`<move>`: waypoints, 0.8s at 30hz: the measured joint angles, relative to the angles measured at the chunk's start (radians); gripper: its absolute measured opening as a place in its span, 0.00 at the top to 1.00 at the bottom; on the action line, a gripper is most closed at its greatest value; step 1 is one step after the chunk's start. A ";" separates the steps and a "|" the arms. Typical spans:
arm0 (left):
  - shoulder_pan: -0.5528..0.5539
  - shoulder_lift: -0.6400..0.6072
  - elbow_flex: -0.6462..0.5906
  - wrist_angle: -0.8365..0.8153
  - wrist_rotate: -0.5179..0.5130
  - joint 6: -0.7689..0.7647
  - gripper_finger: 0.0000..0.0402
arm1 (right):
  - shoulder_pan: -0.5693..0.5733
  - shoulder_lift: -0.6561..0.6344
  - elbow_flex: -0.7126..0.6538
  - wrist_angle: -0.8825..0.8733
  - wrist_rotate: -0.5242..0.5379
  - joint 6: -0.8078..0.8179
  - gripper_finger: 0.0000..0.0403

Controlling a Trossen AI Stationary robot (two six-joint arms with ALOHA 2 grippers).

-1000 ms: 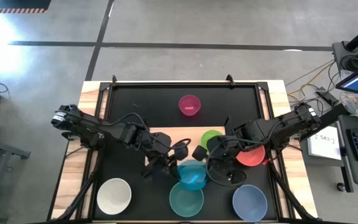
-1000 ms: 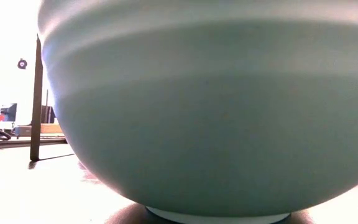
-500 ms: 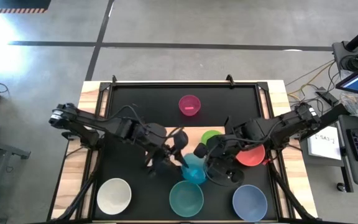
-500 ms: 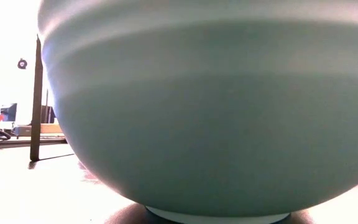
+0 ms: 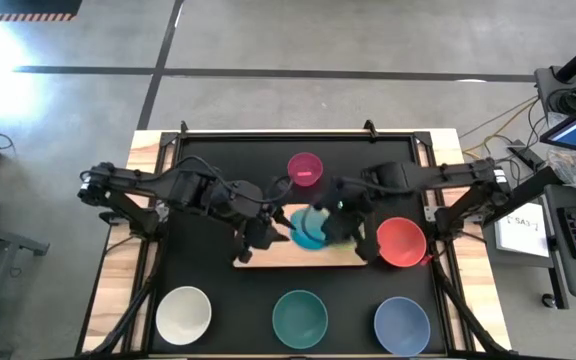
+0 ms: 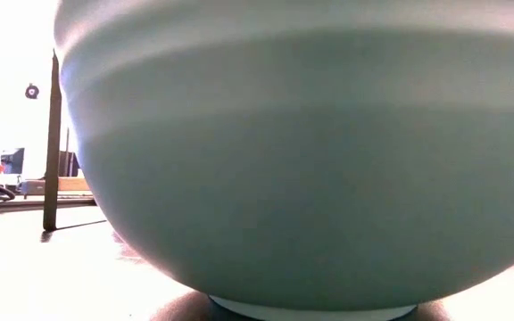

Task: Place and stack bowls onto a shelf
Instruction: Stack the blue bowl on top of the light green bowl on the shelf

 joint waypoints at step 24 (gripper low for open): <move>0.006 -0.006 0.009 -0.310 -0.163 -0.325 0.70 | -0.098 -0.002 -0.285 -0.095 0.215 0.340 0.98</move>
